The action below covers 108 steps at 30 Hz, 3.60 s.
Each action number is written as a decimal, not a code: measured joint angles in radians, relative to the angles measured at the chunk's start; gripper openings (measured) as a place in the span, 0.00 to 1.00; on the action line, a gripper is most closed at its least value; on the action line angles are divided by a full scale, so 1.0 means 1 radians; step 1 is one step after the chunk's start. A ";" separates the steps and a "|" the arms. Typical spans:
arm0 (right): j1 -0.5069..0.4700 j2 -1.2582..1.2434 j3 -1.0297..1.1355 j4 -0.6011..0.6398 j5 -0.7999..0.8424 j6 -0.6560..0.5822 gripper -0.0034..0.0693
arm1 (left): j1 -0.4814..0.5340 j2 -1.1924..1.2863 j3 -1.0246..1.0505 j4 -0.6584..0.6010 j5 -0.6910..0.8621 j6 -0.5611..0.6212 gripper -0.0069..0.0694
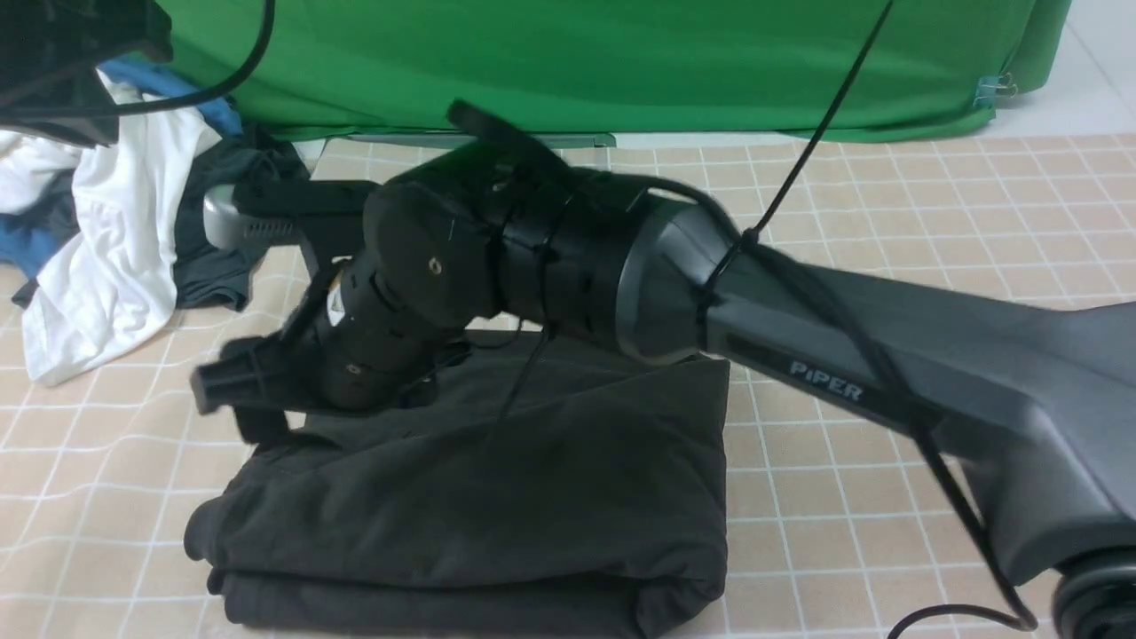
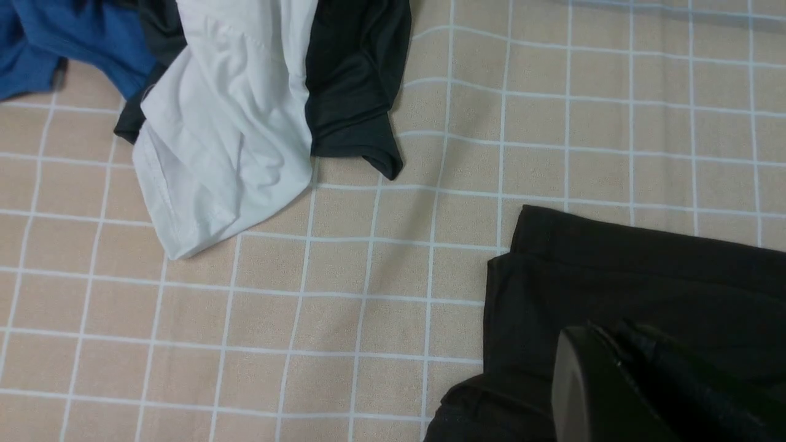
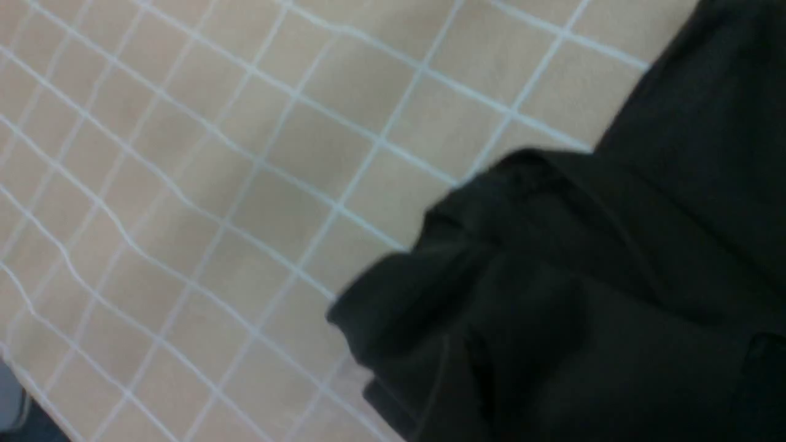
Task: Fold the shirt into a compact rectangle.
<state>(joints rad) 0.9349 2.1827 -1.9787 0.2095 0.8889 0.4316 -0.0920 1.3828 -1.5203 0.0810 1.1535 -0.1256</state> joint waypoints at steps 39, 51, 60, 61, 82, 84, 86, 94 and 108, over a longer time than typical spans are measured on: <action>-0.162 -0.441 0.685 -0.264 0.222 -0.047 0.08 | 0.000 0.000 0.000 -0.015 -0.041 -0.035 0.11; -0.164 -0.390 0.880 -0.167 -0.029 -0.050 0.08 | 0.000 0.000 0.000 -0.023 -0.042 -0.035 0.11; -0.164 -0.537 0.911 -0.267 0.036 -0.027 0.08 | 0.000 0.001 0.000 -0.012 -0.045 -0.035 0.11; -0.164 -0.588 0.911 -0.285 0.058 -0.027 0.08 | 0.000 0.001 0.000 -0.012 -0.045 -0.035 0.11; -0.164 -1.697 1.112 -0.452 -0.270 -0.272 0.08 | 0.000 0.001 0.000 -0.114 -0.093 -0.035 0.11; -0.164 -1.731 1.157 -0.453 -0.318 -0.330 0.08 | 0.000 0.001 0.000 -0.119 -0.096 -0.035 0.11; -0.164 -1.742 1.182 -0.453 -0.331 -0.363 0.08 | 0.000 0.001 0.000 -0.118 -0.097 -0.031 0.11; -0.164 -1.741 1.200 -0.453 -0.404 -0.379 0.08 | 0.000 0.001 0.000 -0.120 -0.097 0.018 0.11; -0.164 -1.741 1.200 -0.453 -0.419 -0.379 0.12 | 0.000 0.001 0.000 -0.124 -0.097 0.025 0.11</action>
<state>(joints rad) 0.7704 0.4419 -0.7786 -0.2432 0.4697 0.0530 -0.0920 1.3837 -1.5203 -0.0426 1.0564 -0.1011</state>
